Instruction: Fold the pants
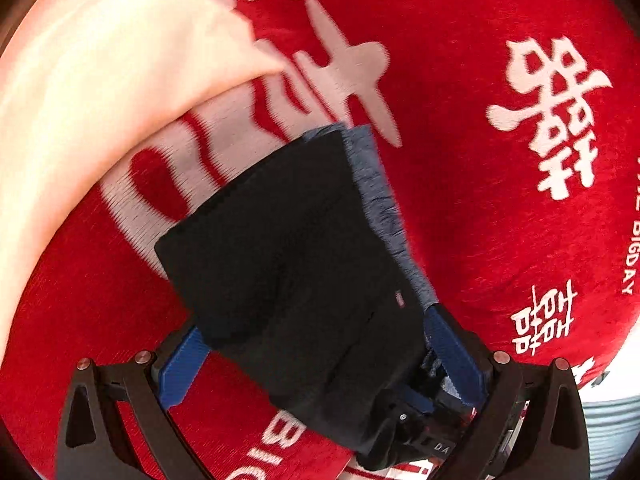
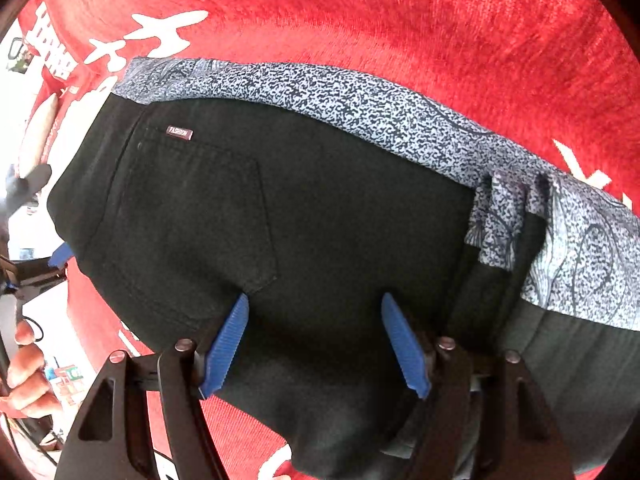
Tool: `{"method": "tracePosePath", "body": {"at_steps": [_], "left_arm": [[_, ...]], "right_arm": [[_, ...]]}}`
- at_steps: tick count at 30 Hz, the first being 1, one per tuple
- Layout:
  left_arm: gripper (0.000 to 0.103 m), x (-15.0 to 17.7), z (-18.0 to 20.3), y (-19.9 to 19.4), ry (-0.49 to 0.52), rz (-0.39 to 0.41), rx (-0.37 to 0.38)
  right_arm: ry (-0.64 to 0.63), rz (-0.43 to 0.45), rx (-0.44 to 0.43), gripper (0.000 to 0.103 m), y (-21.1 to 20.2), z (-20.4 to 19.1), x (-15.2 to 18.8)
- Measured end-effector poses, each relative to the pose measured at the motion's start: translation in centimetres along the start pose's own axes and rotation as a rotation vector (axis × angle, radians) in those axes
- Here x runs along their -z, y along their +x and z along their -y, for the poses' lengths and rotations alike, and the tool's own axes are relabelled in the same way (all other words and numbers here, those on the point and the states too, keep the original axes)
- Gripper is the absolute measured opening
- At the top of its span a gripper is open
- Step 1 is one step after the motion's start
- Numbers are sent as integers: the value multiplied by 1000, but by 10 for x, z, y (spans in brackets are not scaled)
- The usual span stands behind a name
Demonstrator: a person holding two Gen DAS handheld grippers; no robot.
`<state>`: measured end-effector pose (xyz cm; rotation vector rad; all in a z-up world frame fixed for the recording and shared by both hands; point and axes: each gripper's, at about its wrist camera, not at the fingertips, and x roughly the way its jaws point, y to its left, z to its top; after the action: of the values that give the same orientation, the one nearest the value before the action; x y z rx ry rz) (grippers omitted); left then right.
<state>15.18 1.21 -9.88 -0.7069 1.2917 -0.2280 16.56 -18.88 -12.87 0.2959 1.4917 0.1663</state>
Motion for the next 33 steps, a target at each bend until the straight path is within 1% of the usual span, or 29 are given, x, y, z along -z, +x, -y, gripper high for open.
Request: {"method": "tracePosePath", "body": {"at_steps": [2,6,7,8,9,10,11,13,14,15,16,17,18,19,21,24,26,28,31,32,33], "left_arm": [[102,-1,7,6,22,-1,-32],[101,2,12,24,59,-28,-135],[96,2,14,24,66,-21,-159],[93,3,16,24,71,-15,-184],[83,3,18,23,75,-11,-213],[69,3,18,22,77,-7,-252],[63,3,17,20,77,-4,-281],[49,4,15,15,78,1,-290],[47,4,16,13,85,4,-290],[43,4,18,12,102,9,-297],[41,6,23,11,131,16,-313],[41,7,27,11,158,23,-329],[38,9,34,12,204,31,-351],[38,11,37,11,233,38,-369],[38,15,45,13,281,50,-404],[38,21,54,13,347,74,-458],[38,25,59,15,379,87,-483],[38,29,65,15,417,102,-505],[38,36,71,16,469,120,-523],[38,37,73,16,484,126,-526],[38,39,75,16,508,133,-530]], "right_arm": [[1,6,0,73,-1,1,1],[-2,4,-6,73,-2,3,1],[-3,2,-9,73,-2,4,1],[-2,-3,-15,73,-3,5,0],[0,-17,-20,73,-4,6,-2],[2,-28,-22,73,-5,8,-5],[10,-53,-23,73,-7,10,-8],[29,-72,-31,73,-17,13,-13],[32,-74,-38,73,-24,14,-18],[30,-75,-44,73,-30,13,-23],[25,-78,-47,73,-37,12,-29],[19,-83,-50,74,-43,10,-36],[10,-91,-53,76,-50,6,-45],[-2,-101,-59,78,-56,0,-55],[-29,-123,-58,80,-62,-12,-72],[-99,-192,-64,81,-66,-42,-105],[-134,-257,-63,84,-63,-64,-126],[-149,-310,-69,85,-56,-95,-149],[-181,-368,-101,86,-41,-134,-168],[-198,-388,-98,86,-34,-148,-175],[-220,-425,-91,87,-24,-164,-180]]}}
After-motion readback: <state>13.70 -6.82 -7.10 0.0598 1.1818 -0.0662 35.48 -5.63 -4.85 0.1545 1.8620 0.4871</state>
